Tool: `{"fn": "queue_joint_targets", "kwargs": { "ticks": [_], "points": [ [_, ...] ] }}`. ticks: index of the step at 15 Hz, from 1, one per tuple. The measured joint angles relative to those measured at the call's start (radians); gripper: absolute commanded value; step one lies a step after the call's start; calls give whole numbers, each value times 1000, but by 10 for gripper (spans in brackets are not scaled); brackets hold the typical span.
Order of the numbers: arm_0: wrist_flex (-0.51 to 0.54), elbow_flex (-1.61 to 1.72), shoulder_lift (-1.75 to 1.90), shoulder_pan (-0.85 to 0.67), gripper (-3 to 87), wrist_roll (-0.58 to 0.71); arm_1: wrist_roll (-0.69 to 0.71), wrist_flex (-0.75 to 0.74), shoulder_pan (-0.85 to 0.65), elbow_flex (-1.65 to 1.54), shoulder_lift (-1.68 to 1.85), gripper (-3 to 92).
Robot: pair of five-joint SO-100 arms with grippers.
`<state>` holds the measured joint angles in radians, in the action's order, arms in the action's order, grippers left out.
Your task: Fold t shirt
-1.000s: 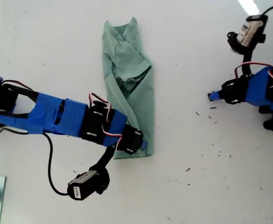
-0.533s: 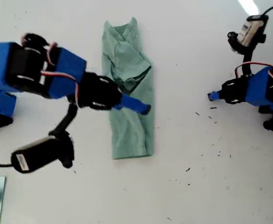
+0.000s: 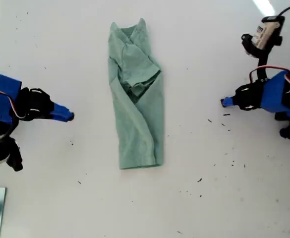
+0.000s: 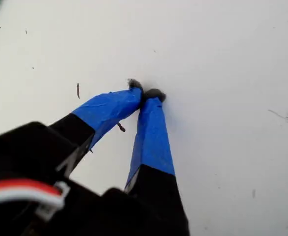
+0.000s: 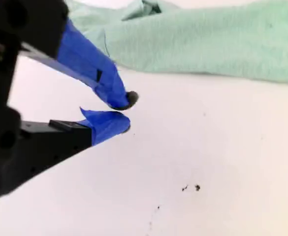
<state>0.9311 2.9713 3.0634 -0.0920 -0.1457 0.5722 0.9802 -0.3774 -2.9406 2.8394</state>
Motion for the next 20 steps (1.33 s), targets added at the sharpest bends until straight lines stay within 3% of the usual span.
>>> {"fn": "queue_joint_targets", "kwargs": {
  "ticks": [4,6,8,10,12,15,20],
  "points": [
    [117,-430,-422,38,-2,12,-18,245,143,494,-319,24],
    [184,-831,-772,100,229,78,-41,367,242,862,-472,155],
    [268,-1255,-1126,150,261,147,-58,433,331,1180,-653,301],
    [360,-1605,-1428,176,267,199,-67,517,405,1466,-854,302],
    [377,-1707,-1551,181,275,212,-97,594,445,1666,-1026,302],
    [391,-1717,-1643,181,280,213,-149,595,466,1723,-1164,302],
    [353,-1686,-1825,181,222,201,-163,448,468,1729,-1411,302]
  ]
}}
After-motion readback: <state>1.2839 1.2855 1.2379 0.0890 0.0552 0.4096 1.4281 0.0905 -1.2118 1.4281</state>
